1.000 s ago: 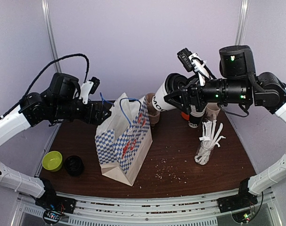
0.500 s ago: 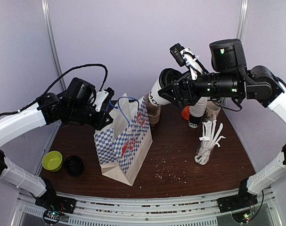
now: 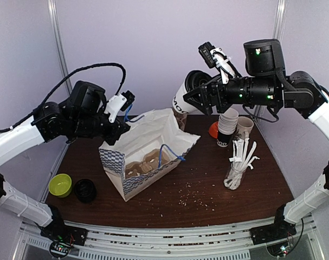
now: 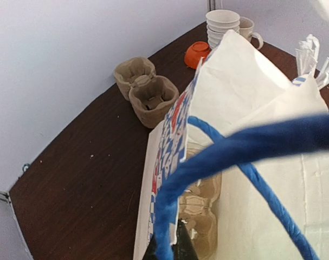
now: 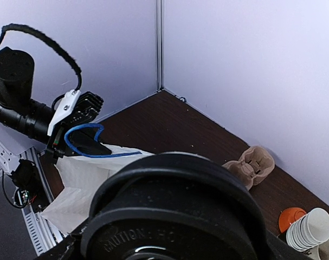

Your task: Pack the takeout coffee

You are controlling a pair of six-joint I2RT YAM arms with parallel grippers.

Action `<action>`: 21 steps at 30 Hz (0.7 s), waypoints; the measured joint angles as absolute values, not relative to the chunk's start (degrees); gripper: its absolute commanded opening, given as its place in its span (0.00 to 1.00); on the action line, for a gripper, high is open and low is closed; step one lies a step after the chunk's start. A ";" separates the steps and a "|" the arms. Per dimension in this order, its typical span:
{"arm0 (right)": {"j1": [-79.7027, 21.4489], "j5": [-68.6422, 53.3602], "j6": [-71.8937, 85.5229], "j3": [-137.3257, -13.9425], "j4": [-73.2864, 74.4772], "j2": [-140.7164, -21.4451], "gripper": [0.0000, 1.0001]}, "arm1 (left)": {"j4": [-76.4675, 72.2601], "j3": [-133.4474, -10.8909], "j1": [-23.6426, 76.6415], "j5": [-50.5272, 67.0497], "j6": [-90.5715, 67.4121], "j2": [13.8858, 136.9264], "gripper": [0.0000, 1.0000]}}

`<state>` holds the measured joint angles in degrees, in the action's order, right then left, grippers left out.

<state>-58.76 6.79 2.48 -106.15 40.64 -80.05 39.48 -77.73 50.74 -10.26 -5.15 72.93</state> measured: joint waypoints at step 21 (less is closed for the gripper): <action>-61.04 -12.78 2.28 -90.21 38.98 -68.82 0.77 | 24.38 -66.78 68.71 -32.18 3.46 67.37 0.00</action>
